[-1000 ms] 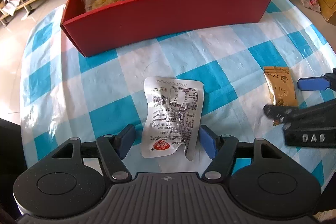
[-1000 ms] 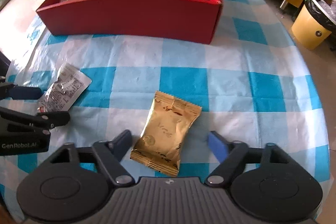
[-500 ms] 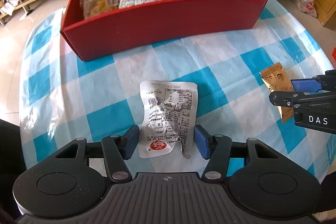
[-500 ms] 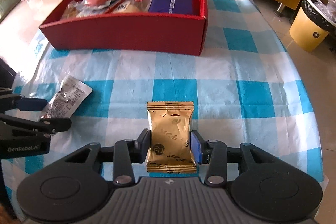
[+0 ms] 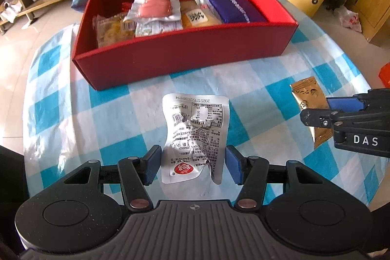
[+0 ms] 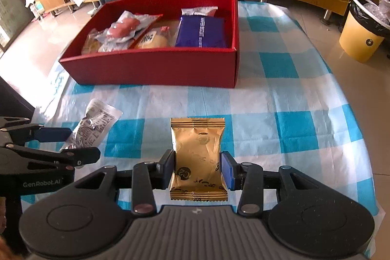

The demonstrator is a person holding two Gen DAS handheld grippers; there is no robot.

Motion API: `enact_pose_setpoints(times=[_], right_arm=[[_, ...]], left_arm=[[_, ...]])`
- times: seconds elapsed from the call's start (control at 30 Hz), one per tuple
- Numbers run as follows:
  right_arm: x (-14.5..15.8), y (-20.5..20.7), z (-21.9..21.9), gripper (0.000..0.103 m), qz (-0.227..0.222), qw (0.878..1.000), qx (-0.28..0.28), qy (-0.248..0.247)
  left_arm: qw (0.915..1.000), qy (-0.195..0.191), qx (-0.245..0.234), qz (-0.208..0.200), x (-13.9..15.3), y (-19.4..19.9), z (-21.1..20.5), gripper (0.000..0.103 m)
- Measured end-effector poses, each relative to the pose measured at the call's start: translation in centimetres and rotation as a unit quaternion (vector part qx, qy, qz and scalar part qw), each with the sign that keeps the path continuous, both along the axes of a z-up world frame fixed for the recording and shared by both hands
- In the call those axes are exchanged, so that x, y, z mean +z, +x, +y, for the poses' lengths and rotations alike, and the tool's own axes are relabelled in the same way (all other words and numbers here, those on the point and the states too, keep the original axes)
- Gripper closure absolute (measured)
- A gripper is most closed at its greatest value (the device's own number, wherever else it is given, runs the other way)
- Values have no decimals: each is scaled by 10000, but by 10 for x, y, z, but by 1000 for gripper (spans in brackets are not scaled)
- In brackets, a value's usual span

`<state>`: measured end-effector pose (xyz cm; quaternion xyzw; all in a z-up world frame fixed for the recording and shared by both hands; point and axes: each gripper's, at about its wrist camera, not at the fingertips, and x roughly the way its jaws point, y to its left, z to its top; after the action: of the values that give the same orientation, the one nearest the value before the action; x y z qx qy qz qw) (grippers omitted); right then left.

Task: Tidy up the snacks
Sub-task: 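Lift both packets and carry them over the red box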

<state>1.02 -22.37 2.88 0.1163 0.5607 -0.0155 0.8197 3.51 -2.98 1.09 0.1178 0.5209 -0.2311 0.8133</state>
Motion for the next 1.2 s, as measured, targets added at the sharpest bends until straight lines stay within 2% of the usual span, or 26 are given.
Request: enact_pose_setpoints(times=[0.63, 1.2], right_arm=[[30, 22, -9, 66, -528, 9983, -90, 230], [44, 69, -20, 66, -846, 9960, -83, 281]], left_arm=[[9990, -259, 167, -318, 26, 17, -8, 39], [9960, -379, 371, -718, 51, 55, -21, 39]])
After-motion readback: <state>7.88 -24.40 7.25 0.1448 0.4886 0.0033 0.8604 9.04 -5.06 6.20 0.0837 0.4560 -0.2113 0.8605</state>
